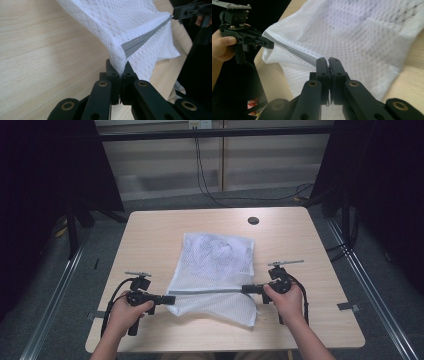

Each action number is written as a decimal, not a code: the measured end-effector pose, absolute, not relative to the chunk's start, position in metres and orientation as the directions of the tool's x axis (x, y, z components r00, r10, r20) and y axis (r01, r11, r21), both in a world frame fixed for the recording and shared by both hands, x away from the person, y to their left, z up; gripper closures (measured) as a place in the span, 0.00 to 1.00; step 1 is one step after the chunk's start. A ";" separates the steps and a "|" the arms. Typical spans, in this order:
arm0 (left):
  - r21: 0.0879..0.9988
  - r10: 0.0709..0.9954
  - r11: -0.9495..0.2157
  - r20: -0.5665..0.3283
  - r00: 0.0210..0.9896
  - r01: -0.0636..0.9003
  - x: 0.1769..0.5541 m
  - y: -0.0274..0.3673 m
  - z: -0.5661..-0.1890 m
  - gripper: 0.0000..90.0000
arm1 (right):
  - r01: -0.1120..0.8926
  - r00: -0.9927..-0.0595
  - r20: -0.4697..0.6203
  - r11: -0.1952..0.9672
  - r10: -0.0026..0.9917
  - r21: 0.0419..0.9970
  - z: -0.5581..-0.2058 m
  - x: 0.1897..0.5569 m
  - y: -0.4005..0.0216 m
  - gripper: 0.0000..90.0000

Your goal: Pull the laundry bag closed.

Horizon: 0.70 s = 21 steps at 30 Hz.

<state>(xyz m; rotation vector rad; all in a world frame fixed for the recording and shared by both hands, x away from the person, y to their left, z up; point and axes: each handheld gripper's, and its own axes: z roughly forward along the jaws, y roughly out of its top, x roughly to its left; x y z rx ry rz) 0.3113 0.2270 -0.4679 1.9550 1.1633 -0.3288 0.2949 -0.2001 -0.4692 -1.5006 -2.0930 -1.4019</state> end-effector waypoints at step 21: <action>0.507 0.608 -0.232 -0.590 0.531 0.830 0.311 0.232 -0.468 0.98 | 0.824 -0.437 0.631 0.004 0.641 0.566 -0.470 0.292 -0.220 0.98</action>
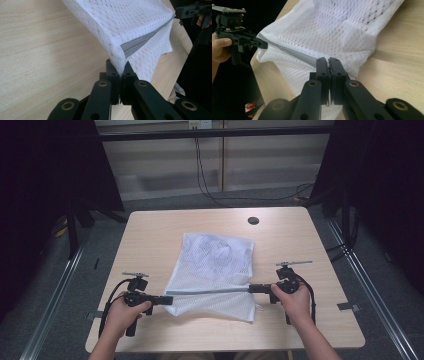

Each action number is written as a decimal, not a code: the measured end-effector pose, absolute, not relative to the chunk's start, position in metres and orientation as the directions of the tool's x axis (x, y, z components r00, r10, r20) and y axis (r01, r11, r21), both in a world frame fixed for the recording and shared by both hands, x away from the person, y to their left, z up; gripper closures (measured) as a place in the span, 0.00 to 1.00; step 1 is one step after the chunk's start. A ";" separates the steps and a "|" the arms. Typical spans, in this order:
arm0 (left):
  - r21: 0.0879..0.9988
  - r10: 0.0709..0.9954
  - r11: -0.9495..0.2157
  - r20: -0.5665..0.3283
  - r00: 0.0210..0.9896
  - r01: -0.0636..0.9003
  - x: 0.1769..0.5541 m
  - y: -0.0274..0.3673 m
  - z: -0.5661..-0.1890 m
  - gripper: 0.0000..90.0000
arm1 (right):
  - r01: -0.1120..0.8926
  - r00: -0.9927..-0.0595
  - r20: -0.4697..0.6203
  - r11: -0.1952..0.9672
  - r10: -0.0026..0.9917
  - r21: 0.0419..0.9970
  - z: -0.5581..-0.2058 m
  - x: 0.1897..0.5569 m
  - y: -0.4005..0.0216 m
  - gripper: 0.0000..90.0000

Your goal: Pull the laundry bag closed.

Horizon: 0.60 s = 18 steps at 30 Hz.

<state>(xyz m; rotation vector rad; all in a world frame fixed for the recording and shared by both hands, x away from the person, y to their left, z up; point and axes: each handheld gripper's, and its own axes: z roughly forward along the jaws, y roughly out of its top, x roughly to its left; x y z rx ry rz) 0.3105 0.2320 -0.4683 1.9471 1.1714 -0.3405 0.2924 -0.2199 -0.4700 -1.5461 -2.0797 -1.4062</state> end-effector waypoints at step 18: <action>0.506 0.625 -0.253 -0.566 0.539 0.825 0.310 0.232 -0.470 0.98 | 0.822 -0.426 0.617 -0.003 0.661 0.570 -0.474 0.289 -0.231 0.98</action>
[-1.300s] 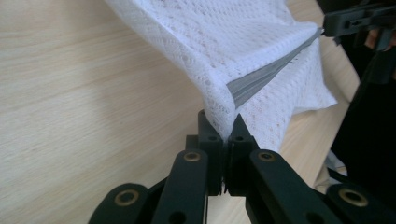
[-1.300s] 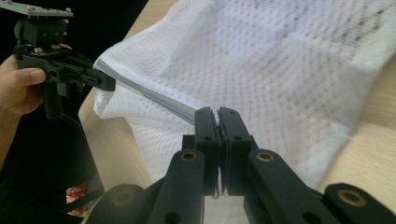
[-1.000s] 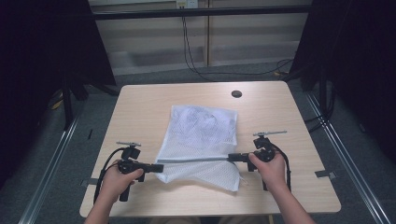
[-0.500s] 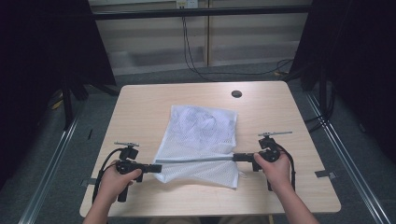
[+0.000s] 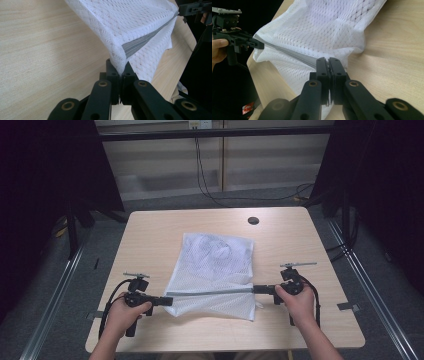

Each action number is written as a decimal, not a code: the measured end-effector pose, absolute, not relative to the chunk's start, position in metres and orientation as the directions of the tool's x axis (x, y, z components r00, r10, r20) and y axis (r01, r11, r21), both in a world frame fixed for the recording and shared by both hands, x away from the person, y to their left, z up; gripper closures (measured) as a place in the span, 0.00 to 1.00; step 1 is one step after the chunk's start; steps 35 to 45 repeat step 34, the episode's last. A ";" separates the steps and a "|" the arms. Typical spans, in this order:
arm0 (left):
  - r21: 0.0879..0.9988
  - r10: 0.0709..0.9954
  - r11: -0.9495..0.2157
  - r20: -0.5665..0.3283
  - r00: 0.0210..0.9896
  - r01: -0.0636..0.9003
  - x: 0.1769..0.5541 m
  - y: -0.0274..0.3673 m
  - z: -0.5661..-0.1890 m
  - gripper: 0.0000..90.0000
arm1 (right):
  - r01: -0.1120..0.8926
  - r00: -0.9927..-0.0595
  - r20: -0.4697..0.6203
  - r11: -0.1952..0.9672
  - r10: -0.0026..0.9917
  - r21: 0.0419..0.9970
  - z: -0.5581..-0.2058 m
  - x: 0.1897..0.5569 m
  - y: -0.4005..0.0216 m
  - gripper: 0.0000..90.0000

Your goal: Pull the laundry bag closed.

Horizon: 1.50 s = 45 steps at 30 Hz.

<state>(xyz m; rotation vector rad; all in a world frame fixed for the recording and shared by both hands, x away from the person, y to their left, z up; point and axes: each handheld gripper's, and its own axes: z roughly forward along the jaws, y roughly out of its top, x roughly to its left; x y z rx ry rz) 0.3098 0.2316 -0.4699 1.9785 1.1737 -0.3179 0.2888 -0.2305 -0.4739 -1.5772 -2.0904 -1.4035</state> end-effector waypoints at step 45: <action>0.676 0.665 -0.219 -0.425 0.614 0.704 0.317 0.235 -0.463 0.19 | 0.667 -0.494 0.386 0.055 0.779 0.743 -0.474 0.271 -0.255 0.24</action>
